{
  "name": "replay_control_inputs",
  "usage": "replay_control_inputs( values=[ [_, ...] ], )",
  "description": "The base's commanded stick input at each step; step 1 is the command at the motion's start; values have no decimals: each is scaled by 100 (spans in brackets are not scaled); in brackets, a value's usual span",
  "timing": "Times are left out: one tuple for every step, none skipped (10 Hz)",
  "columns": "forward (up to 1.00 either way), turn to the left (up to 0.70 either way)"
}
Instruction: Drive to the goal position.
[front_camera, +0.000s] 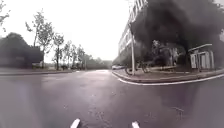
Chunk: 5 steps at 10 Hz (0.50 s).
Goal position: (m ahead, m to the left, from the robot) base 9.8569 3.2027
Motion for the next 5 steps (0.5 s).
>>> replay_control_inputs(
  values=[
    [70, -8],
    [70, 0],
    [70, 0],
    [70, 0],
    [70, 0]
  ],
)
